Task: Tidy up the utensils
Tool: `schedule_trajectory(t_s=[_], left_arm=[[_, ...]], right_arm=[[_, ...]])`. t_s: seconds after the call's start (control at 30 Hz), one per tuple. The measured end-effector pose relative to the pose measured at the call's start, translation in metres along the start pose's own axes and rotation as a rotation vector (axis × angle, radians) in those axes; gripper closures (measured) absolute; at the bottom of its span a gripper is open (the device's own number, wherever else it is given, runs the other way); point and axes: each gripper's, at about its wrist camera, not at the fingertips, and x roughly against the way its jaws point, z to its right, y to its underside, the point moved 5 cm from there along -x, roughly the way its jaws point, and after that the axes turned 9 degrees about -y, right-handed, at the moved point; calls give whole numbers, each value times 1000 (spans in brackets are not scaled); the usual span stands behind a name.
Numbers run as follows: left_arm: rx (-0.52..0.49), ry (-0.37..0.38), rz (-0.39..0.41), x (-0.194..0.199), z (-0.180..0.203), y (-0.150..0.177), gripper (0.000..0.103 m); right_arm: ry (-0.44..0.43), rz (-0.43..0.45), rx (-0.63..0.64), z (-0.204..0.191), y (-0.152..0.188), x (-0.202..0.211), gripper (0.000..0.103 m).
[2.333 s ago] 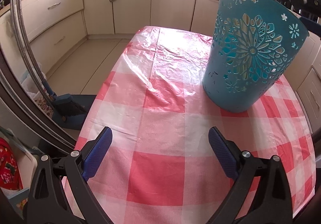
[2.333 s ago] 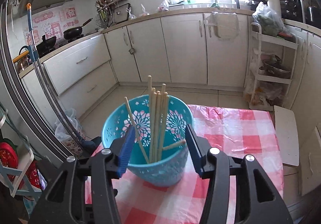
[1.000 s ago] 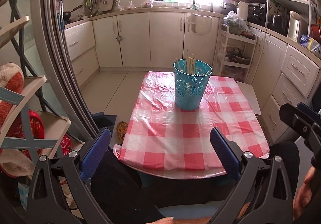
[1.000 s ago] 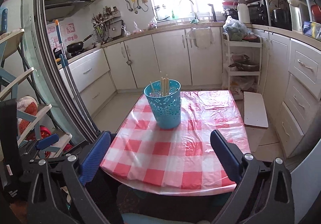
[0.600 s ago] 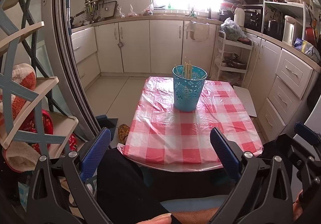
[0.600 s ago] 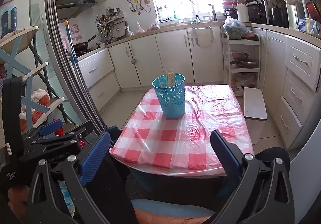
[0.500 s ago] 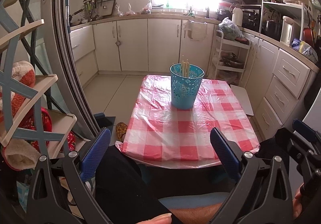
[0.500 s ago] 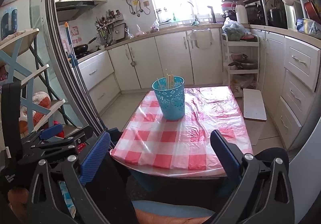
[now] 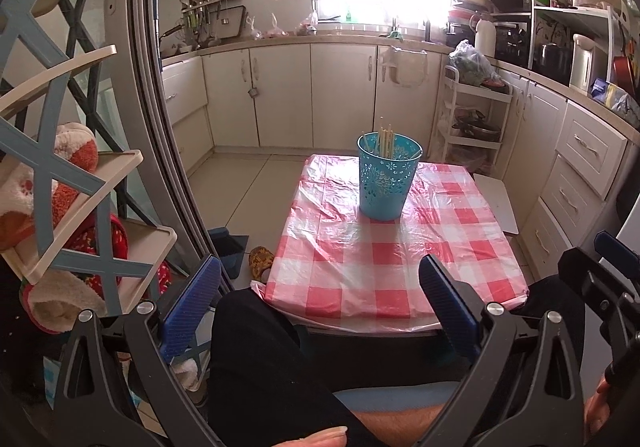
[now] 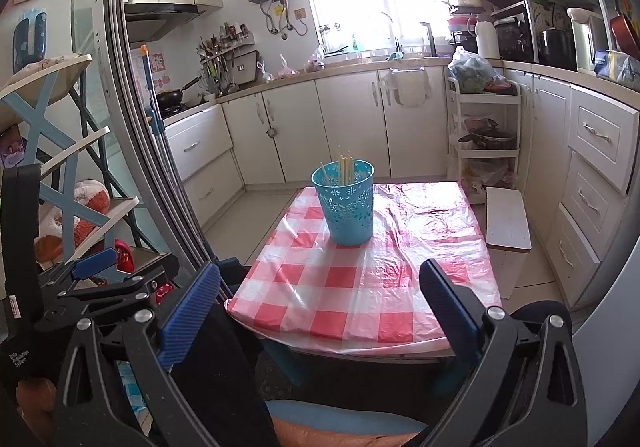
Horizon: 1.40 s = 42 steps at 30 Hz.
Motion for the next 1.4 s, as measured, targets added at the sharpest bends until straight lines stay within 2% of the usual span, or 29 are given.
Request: schedule_trajectory(t_s=[1.4], left_arm=[[16,-20,40,13,-8,3,8]], right_arm=[[-2,-11,16,-7,2,4,7]])
